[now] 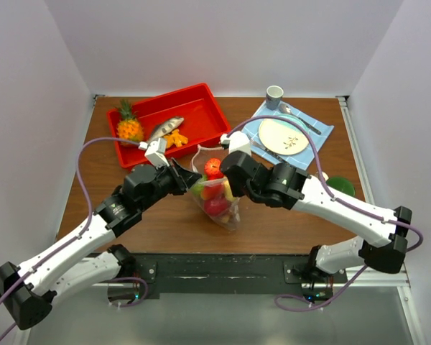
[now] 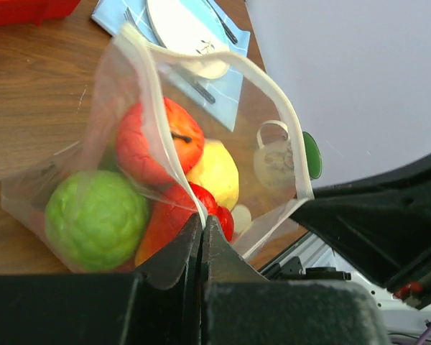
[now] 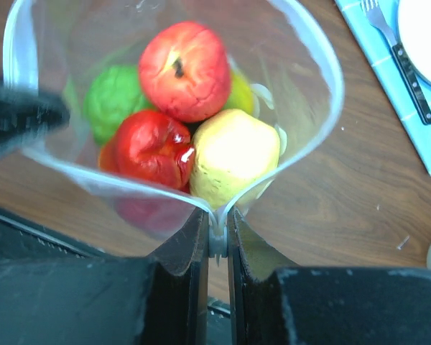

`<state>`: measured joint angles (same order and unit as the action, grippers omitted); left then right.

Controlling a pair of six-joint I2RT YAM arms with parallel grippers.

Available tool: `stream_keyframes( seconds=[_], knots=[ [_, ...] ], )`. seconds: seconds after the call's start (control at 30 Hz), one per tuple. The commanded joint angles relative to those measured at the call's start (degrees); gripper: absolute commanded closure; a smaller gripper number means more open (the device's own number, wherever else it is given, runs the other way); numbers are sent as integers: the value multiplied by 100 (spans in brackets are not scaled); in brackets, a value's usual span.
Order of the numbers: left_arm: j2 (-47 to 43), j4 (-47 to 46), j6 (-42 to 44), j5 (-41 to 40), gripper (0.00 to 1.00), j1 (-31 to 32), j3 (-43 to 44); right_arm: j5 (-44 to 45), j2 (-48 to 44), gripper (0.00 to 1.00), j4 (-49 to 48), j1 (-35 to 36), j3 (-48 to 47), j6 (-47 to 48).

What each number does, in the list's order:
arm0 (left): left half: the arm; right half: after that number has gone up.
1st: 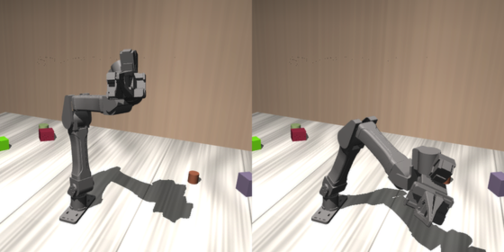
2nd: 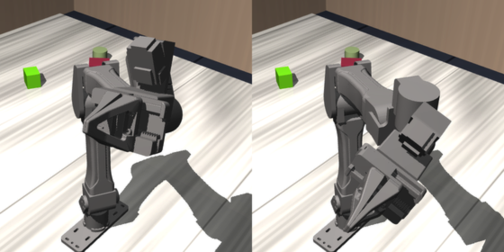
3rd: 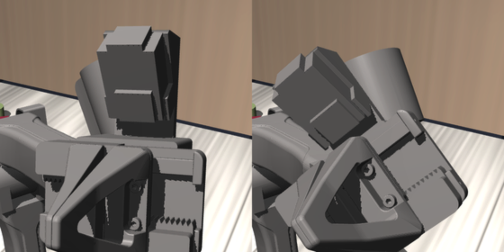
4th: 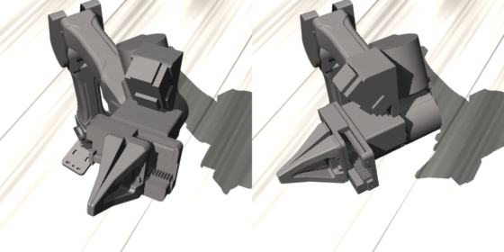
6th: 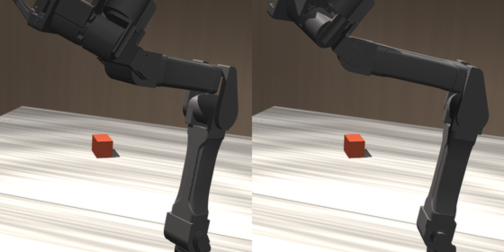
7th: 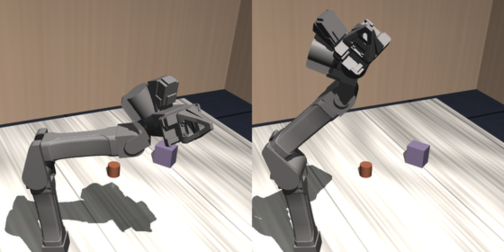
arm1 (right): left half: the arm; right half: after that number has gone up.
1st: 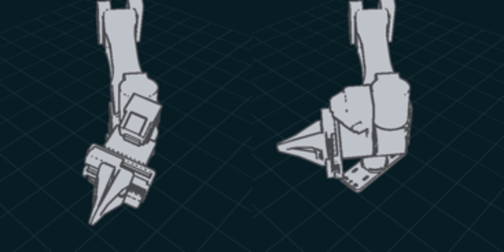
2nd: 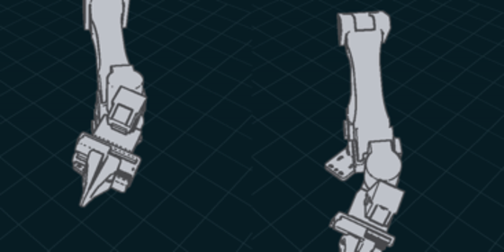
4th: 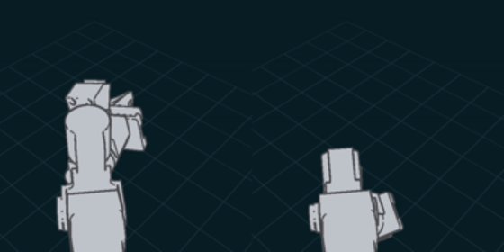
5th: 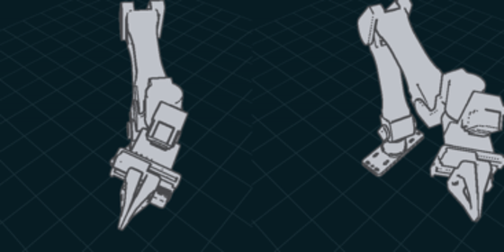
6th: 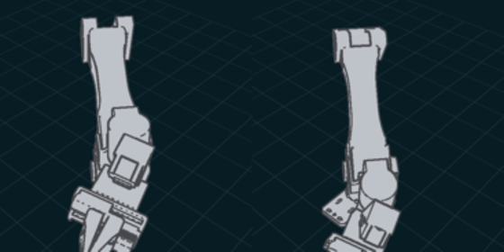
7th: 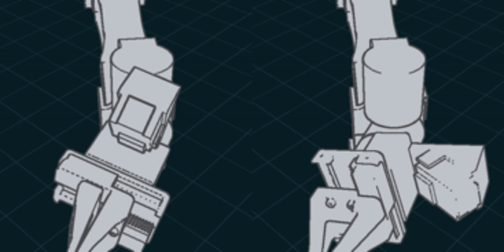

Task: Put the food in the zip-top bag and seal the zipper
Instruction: Adjust the zipper food storage bag at the center of the board.

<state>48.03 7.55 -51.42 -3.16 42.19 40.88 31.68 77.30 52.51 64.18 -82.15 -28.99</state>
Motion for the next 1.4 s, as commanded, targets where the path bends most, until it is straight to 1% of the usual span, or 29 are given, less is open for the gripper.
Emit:
stream_keyframes(
  seconds=[0.0, 0.1, 0.23, 0.3, 0.33, 0.37, 0.43, 0.47, 0.53, 0.6, 0.63, 0.7, 0.8, 1.03, 1.37],
  knots=[
    [-311, -175, 123, -175, 100, -1, -133, -214, 171, 100, -119, -117, -573, 192],
    [-268, -17, 316, -430, 100, -1, 42, -189, 216, 100, -206, 164, -513, 87],
    [-5, 27, 597, -598, 100, -10, 297, -470, -74, 100, -399, 244, 267, -97],
    [57, -87, 703, -590, 100, -10, 306, -523, -267, 100, -417, 244, 480, -168],
    [75, -139, 712, -555, 100, -10, 297, -514, -320, 98, -400, 235, 611, -185],
    [84, -244, 695, -511, 100, -10, 245, -505, -416, 89, -356, 244, 638, -212],
    [84, -315, 668, -423, 100, -1, 183, -566, -513, 77, -321, 244, 700, -221],
    [92, -368, 625, -405, 100, -1, 122, -593, -540, 65, -320, 244, 692, -212],
    [75, -421, 598, -370, 100, -1, 69, -610, -593, 58, -285, 244, 604, -186],
    [66, -412, 580, -352, 100, -1, 51, -584, -532, 54, -180, 226, 490, -133],
    [49, -395, 580, -361, 100, -1, 51, -567, -505, 50, -136, 226, 350, -107],
    [40, -404, 607, -396, 100, -10, 78, -610, -409, 50, -4, 191, 200, -54],
    [75, -360, 668, -370, 100, -1, 157, -742, -251, 51, 57, 130, -55, 25],
    [171, -412, 747, -299, 100, -9, 236, -980, 74, 58, 434, 94, -424, 96],
    [356, -597, 765, -115, 100, -10, 280, -1085, -13, 60, 1015, 94, -794, 25]
  ],
)
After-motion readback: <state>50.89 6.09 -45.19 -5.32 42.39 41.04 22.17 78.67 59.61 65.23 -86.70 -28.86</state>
